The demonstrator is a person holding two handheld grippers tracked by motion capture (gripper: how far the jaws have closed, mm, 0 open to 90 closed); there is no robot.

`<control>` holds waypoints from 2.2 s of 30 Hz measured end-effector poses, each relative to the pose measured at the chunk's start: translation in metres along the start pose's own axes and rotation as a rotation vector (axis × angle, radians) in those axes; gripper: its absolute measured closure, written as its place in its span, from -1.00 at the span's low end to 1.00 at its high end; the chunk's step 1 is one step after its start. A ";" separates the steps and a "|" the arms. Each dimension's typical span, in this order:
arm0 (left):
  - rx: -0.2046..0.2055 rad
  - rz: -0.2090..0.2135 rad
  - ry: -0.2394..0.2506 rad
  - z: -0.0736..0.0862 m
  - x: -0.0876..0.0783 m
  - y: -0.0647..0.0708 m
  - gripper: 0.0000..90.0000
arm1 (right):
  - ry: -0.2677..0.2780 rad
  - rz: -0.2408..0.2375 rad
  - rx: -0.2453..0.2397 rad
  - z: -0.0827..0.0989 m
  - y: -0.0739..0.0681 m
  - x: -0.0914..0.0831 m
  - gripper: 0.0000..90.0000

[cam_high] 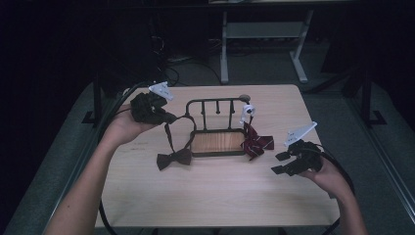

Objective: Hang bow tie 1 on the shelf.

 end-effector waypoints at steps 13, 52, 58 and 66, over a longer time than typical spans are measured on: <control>-0.007 -0.012 -0.013 -0.009 0.001 -0.010 1.00 | 0.009 -0.008 0.006 0.001 0.001 -0.003 -0.05; -0.084 -0.055 -0.094 -0.003 0.022 -0.037 0.72 | 0.007 0.004 0.013 0.004 0.002 -0.005 -0.05; -0.074 -0.039 -0.098 0.003 0.020 -0.033 0.69 | 0.005 0.007 0.018 0.006 0.004 -0.004 -0.06; -0.061 -0.021 -0.099 0.012 0.020 -0.024 0.65 | 0.001 0.012 0.038 0.009 0.006 -0.004 -0.07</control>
Point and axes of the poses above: each handheld gripper's, and its own axes: x roughly forward along the jaws, z roughly out of its underside, y roughly to its right, the point moved 4 cm from there along x, roughly forward along the jaws, and after that the axes turned 2 degrees about y, right-handed, at the moved point
